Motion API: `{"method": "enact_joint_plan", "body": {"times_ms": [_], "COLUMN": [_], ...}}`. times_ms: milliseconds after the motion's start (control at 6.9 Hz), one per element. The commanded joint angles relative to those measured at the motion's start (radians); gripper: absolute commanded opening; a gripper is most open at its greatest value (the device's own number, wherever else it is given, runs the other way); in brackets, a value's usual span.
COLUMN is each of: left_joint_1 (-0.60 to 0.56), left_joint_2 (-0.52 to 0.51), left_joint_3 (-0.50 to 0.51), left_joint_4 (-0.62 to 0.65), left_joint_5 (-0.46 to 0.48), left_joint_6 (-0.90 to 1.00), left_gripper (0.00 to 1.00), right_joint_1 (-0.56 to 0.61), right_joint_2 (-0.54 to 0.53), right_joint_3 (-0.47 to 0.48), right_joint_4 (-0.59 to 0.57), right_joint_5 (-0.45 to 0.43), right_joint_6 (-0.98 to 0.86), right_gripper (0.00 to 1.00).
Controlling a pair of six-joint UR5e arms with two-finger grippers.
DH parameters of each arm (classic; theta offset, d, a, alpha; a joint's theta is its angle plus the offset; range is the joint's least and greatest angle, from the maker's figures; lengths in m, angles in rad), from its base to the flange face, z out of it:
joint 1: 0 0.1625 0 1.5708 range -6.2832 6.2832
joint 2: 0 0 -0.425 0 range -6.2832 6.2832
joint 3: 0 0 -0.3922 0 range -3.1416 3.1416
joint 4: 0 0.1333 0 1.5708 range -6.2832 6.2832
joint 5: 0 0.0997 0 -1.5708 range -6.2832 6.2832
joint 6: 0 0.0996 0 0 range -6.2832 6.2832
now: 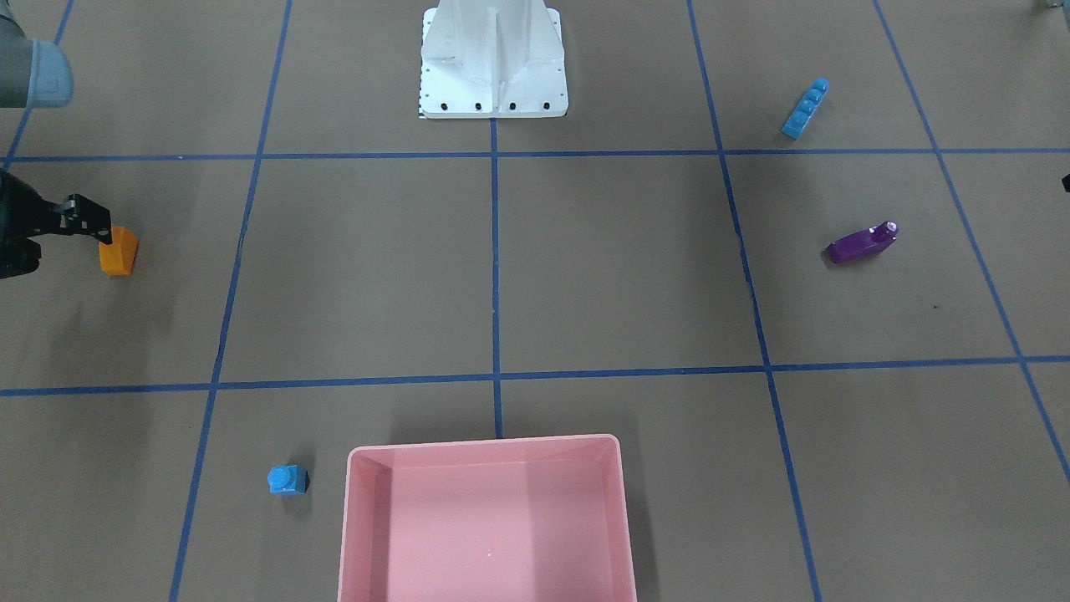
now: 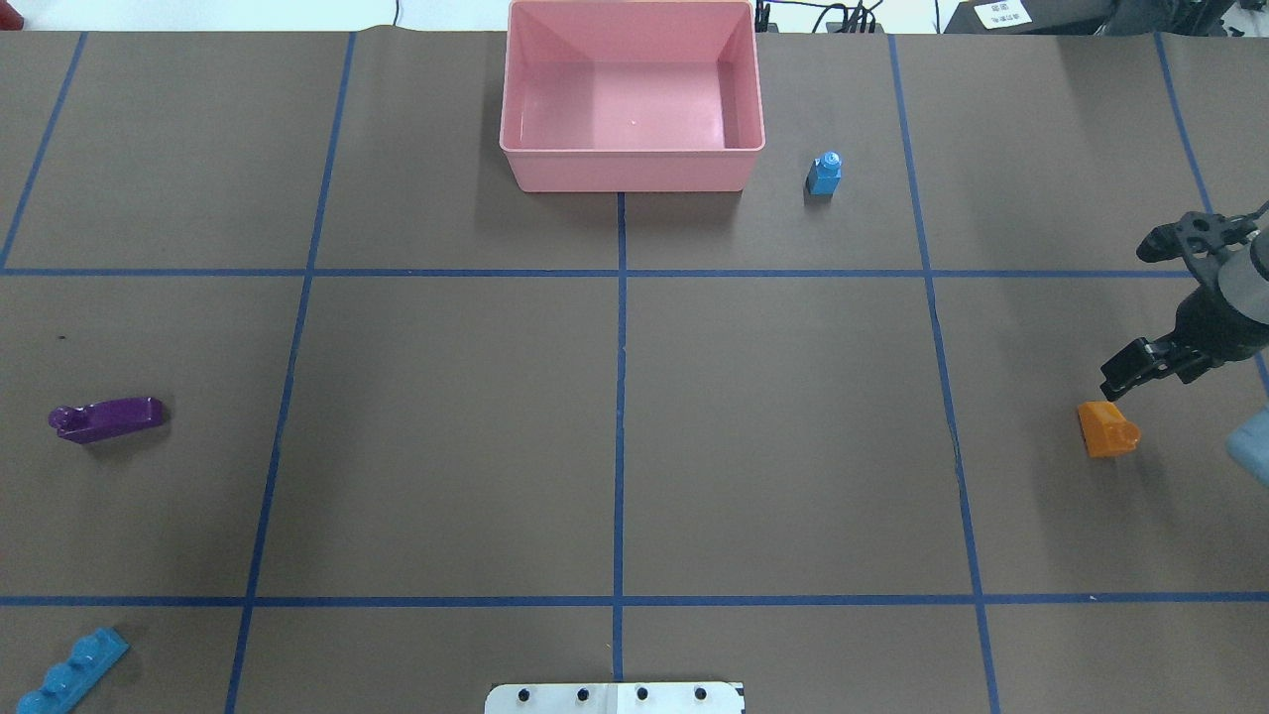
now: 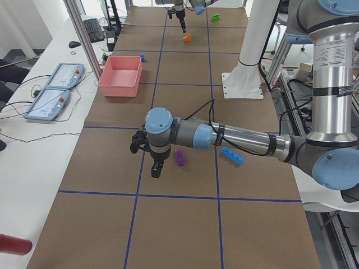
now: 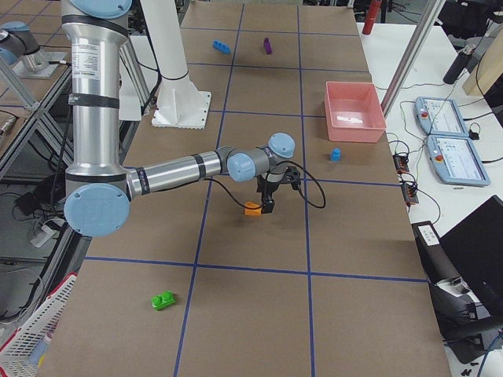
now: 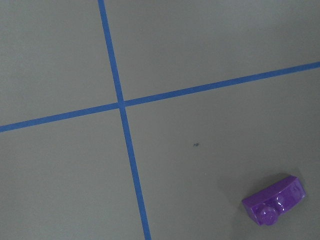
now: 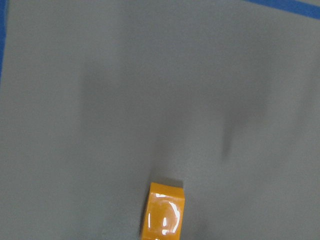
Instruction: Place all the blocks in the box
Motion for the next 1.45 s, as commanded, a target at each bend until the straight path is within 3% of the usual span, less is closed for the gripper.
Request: {"method": "enact_joint_plan", "body": {"times_ms": [0,580,725,870,1015,1305], "left_joint_1": [0.000,0.000,0.000,0.000,0.000,0.000], "left_joint_2": [0.001,0.000,0.000,0.000,0.000,-0.005], "left_joint_3": [0.000,0.001,0.001,0.000,-0.002,-0.014], "left_joint_4": [-0.001,-0.006,-0.006,-0.006,-0.006,-0.006], "left_joint_5": [-0.002,-0.002,-0.002,-0.003,-0.005,-0.006], "left_joint_6": [0.000,0.000,0.000,0.000,-0.002,-0.009], "left_gripper": [1.00,1.00,1.00,1.00,1.00,1.00], "right_joint_1": [-0.058,-0.110,-0.111,-0.111,-0.109,-0.103], "right_joint_2": [0.001,0.005,0.004,0.005,0.004,-0.007], "right_joint_3": [-0.016,-0.065,-0.064,-0.061,-0.056,-0.029], "right_joint_4": [-0.001,-0.001,-0.001,-0.001,-0.001,-0.001], "right_joint_5": [-0.020,-0.016,-0.014,-0.013,-0.008,-0.002], "right_joint_6": [0.025,0.024,0.028,0.027,0.025,0.027], "right_gripper": [1.00,0.99,0.82,0.34,0.00,0.00]}}
